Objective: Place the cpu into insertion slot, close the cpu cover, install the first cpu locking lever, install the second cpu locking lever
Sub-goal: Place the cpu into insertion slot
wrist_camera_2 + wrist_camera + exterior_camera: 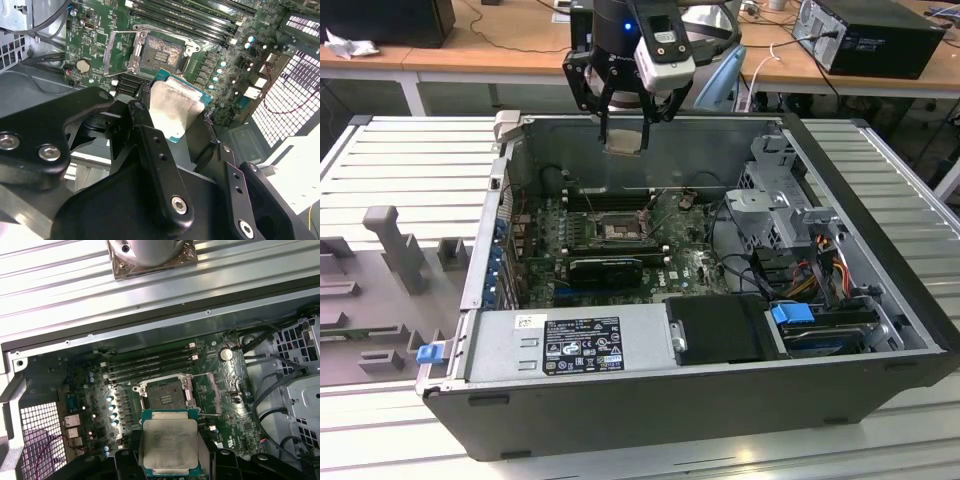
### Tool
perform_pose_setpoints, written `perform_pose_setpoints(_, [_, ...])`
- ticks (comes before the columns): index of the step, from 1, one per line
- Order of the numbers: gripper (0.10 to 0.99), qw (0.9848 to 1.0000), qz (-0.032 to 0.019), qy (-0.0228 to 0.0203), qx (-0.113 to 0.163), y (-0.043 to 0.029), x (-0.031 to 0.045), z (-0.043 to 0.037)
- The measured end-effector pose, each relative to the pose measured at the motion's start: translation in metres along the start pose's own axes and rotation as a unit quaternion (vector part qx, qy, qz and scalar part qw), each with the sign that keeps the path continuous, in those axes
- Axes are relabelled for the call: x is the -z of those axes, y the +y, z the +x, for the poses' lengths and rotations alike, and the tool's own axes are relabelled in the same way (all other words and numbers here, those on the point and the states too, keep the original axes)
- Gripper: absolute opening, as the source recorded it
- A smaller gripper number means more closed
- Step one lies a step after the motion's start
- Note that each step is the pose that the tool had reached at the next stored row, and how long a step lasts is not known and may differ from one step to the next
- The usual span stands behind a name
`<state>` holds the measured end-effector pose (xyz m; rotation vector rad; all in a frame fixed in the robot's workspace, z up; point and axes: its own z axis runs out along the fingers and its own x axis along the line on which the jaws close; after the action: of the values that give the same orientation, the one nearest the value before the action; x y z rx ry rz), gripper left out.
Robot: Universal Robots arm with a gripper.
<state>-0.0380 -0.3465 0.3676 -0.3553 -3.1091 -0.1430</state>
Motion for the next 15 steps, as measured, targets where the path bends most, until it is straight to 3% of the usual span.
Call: perform_pose_setpoints(15, [0.525,0.9999,-0.0003,-0.0015,-0.016,0.0,0.0,0.0])
